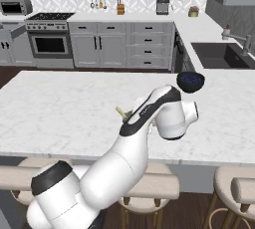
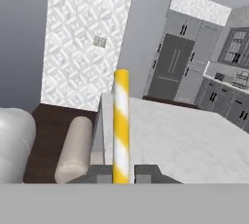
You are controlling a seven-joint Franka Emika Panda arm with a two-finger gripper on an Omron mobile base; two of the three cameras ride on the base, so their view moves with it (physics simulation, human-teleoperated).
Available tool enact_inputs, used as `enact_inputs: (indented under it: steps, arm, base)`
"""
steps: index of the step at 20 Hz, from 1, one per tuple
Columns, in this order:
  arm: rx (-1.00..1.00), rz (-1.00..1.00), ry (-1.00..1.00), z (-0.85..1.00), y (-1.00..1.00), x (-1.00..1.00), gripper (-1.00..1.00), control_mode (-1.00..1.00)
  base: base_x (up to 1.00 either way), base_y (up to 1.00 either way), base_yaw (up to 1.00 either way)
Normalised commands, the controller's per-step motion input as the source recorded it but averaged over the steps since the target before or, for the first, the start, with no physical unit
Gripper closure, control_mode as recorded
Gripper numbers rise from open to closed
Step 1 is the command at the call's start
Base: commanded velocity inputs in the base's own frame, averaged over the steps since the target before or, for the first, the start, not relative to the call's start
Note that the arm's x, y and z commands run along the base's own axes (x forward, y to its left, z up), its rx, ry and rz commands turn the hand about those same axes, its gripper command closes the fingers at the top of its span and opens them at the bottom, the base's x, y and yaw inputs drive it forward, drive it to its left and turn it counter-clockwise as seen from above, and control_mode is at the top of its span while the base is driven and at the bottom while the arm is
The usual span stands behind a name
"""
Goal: Take a straw from the drawer in front and place it inside the glass cup on the dining counter.
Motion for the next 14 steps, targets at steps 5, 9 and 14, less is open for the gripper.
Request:
enact_inputs:
  steps: [5,9,14]
  arm:
    - [0.25,0.14,0.00,-0.08,-0.01,0.00,1.00,-1.00]
    - [0.29,0.12,0.07,0.09,-0.08,0.05,1.00,-1.00]
    - [0.19,0.10,0.19,0.15,-0.18,0.07,1.00,-1.00]
  base:
    - [0.00,0.00,0.00]
    - [0.00,0.00,0.00]
    - [0.00,0.00,0.00]
